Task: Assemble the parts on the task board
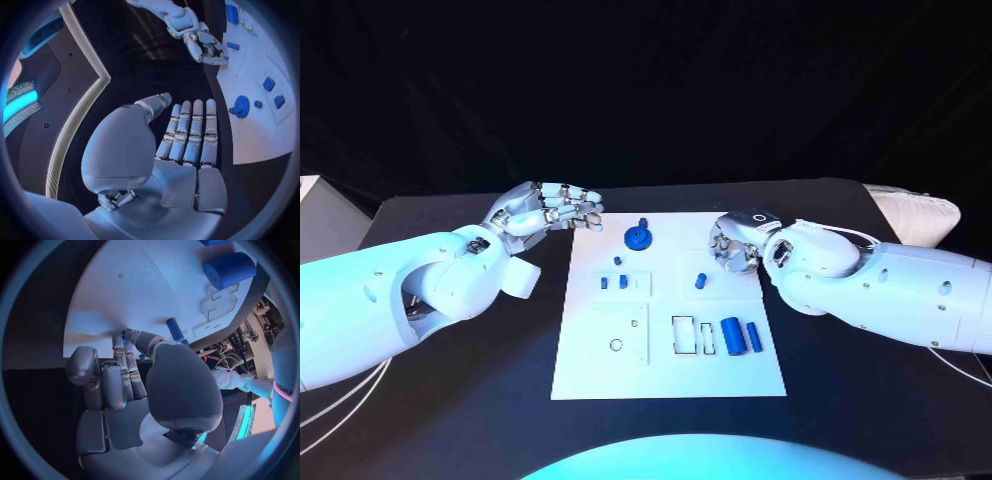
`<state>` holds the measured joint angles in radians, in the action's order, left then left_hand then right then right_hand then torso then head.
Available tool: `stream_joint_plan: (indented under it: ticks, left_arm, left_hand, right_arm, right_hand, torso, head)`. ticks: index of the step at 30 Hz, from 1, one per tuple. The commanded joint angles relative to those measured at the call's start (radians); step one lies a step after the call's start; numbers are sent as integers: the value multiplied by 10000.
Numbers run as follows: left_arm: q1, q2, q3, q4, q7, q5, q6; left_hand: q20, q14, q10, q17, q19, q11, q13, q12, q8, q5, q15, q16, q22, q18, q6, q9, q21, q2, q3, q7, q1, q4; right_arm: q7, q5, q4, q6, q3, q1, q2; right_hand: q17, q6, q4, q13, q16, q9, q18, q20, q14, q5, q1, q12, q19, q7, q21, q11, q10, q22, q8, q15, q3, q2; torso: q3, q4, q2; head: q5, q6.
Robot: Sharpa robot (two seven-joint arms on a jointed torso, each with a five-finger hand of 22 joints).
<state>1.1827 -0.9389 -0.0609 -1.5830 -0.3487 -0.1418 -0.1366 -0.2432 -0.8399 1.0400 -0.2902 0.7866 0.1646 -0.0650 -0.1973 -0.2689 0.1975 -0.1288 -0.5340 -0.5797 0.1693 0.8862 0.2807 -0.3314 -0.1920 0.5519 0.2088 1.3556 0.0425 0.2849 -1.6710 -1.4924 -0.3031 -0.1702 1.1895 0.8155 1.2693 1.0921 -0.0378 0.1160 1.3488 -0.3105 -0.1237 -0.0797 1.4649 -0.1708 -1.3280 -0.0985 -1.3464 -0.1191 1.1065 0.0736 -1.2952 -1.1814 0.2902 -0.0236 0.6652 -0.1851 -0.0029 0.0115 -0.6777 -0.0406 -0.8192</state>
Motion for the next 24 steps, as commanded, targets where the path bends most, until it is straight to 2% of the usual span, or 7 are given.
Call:
stream_joint_plan:
  ticks: [1,15,24]
  left_arm:
    - [-9,-1,3,-40,-112,43,173]
    - [-9,-1,3,-25,-121,18,378]
    - [-9,23,3,38,-132,16,406]
  left_hand:
    - [-6,-80,-92,-1,75,5,-14,69,43,15,-9,55,18,121,-23,-11,64,-9,11,70,99,-73]
    - [12,-109,-185,-10,147,54,-15,120,107,44,-28,108,52,111,-135,-54,102,-27,12,135,204,-201]
    - [12,-107,-190,-10,148,57,-16,121,109,47,-31,114,55,109,-138,-56,107,-23,13,139,206,-205]
  right_arm:
    - [231,-171,-15,299,-115,-166,-21]
    - [281,-320,-367,-768,-94,-152,226]
    - [352,-150,-699,-898,-42,29,508]
  right_hand:
    - [-4,95,-88,44,66,-41,181,63,515,-68,-165,-33,9,-2,79,-273,-333,-38,87,-71,23,225]
    - [12,112,-138,75,99,-106,208,78,519,-60,-125,-17,-37,9,211,-283,-365,-164,136,-82,71,198]
    - [17,113,-144,84,110,-123,214,80,522,-53,-106,-14,-49,8,243,-285,-377,-195,149,-84,82,192]
  torso:
    - [-2,5,1]
    - [-6,1,5]
    - [4,-2,10]
  head:
    - [-13,-1]
    - [-32,11]
    - [-52,21]
